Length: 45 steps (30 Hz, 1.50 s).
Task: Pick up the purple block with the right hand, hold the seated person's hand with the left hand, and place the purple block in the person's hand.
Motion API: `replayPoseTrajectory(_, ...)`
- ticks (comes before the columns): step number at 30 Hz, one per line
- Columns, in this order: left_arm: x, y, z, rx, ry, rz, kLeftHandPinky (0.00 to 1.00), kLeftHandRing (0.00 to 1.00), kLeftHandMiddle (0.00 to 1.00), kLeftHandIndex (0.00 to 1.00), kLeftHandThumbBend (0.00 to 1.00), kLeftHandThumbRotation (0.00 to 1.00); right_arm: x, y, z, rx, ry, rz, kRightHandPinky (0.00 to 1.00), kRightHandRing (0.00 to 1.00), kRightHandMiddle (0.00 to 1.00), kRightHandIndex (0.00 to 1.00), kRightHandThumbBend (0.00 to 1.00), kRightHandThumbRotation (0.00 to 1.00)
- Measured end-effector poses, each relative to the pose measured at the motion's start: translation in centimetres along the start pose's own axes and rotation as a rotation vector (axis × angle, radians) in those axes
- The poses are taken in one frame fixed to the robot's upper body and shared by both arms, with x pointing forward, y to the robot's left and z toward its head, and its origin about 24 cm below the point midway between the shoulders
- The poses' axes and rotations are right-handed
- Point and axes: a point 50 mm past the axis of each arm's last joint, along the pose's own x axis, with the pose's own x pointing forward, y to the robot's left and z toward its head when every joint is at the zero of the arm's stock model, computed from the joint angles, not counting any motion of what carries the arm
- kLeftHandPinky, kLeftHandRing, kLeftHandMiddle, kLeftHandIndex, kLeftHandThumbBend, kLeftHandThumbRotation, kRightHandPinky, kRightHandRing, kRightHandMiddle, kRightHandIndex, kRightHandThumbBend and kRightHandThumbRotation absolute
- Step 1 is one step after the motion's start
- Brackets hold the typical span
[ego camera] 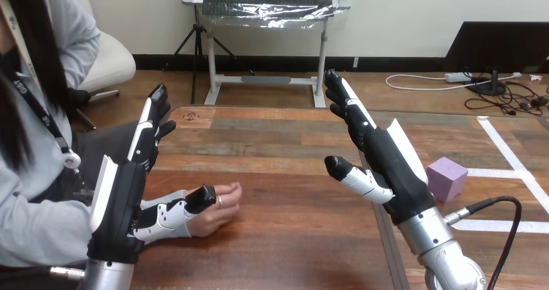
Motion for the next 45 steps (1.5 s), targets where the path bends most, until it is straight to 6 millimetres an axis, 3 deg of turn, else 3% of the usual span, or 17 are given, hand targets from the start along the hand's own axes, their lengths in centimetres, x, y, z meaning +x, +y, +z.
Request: replayPoseTrajectory(45,0.0,-0.08,0.13,-0.006,-0.013,-0.016,0.9,0.97,1.0,0.99,1.0,0.69,-0.4,0.06,-0.52,-0.007,0.035,0.011,0.96,1.0,1.0,1.0,1.0,0.86)
